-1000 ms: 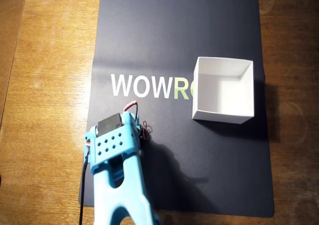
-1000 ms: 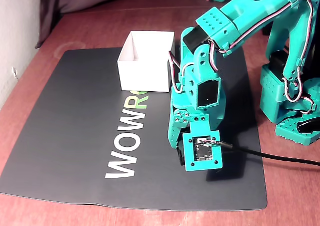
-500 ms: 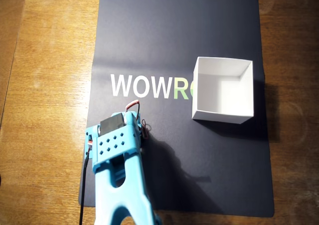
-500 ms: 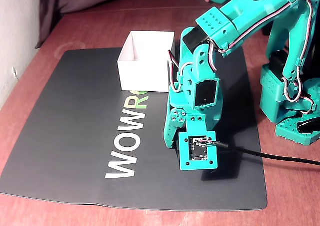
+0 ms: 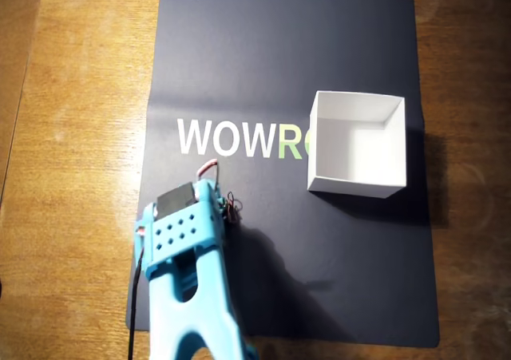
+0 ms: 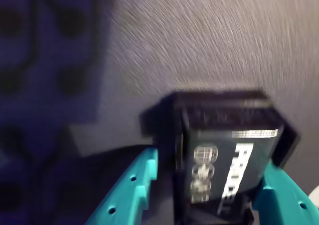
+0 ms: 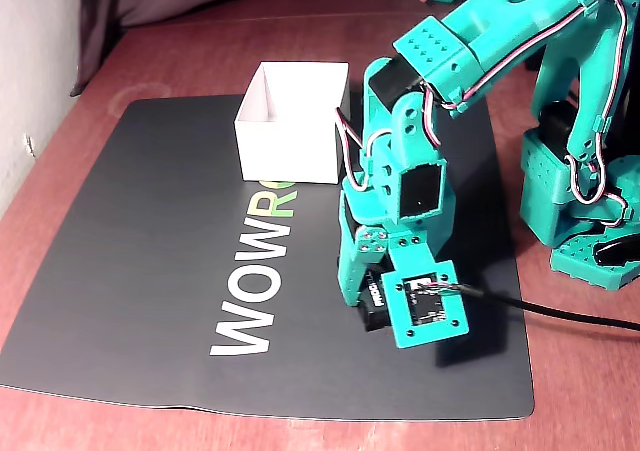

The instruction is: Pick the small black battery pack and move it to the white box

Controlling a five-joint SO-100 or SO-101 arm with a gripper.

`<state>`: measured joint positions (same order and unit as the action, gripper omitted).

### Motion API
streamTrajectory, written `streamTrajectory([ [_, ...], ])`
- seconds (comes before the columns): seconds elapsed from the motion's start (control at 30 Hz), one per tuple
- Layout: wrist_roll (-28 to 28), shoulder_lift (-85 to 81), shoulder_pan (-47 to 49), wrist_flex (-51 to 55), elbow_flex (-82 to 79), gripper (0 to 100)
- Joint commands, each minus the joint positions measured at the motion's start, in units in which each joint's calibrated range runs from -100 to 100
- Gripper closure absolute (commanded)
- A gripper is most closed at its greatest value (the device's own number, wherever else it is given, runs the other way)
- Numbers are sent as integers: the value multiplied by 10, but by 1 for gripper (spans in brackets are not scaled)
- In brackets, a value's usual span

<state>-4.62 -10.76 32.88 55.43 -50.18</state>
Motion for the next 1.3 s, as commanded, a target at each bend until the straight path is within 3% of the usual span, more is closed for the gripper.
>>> streamTrajectory([
  [0.0, 11, -3, -4, 8, -4, 80],
  [0.7, 12, -4, -8, 13, -4, 81],
  [1.27, 9, -5, -8, 15, -4, 86],
])
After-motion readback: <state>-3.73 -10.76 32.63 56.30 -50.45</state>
